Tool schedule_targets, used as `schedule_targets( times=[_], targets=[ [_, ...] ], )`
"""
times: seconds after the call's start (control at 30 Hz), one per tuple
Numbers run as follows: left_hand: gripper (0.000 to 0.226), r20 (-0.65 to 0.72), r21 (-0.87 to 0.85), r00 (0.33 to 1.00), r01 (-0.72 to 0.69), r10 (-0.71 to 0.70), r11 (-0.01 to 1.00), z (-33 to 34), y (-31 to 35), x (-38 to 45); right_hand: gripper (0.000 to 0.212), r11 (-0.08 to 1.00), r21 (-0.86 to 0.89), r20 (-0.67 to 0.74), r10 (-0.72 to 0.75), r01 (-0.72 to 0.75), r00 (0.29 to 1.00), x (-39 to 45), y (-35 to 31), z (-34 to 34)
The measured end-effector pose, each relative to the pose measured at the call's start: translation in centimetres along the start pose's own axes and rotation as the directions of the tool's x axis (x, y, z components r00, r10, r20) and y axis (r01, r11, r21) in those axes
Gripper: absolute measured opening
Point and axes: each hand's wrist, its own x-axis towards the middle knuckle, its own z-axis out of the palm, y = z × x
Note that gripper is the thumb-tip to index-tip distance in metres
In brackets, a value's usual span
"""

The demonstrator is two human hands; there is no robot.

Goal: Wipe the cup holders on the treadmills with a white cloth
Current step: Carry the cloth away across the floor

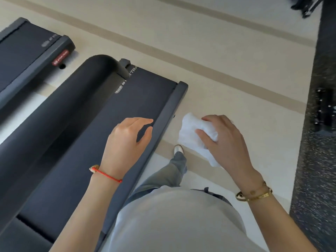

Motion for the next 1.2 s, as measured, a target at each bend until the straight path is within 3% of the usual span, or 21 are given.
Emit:
schedule_targets(
  times=[0.23, 0.5, 0.9, 1.2],
  targets=[
    [0.021, 0.077, -0.053, 0.994, -0.077, 0.081, 0.996, 3.4, 0.8, 9.7, 0.031, 0.992, 0.035, -0.032, 0.118, -0.117, 0.992, 7.1, 3.2, -1.6],
    [0.021, 0.074, -0.082, 0.995, -0.055, 0.061, 0.995, 8.0, 2.4, 22.8, 0.031, 0.988, 0.025, -0.034, 0.153, -0.153, 0.988, 19.7, 7.5, -4.4],
    [0.023, 0.114, -0.074, 0.994, 0.011, -0.003, 0.997, 13.1, 2.1, 38.8, 0.028, 0.988, 0.076, -0.055, 0.138, -0.134, 0.989, 36.0, 12.6, -7.0],
    [0.023, 0.075, -0.071, 0.997, 0.04, -0.034, 0.997, 21.5, 4.2, 54.8, 0.028, 0.995, 0.083, -0.047, 0.059, -0.054, 0.997, 53.2, 21.0, -9.7]
  ],
)
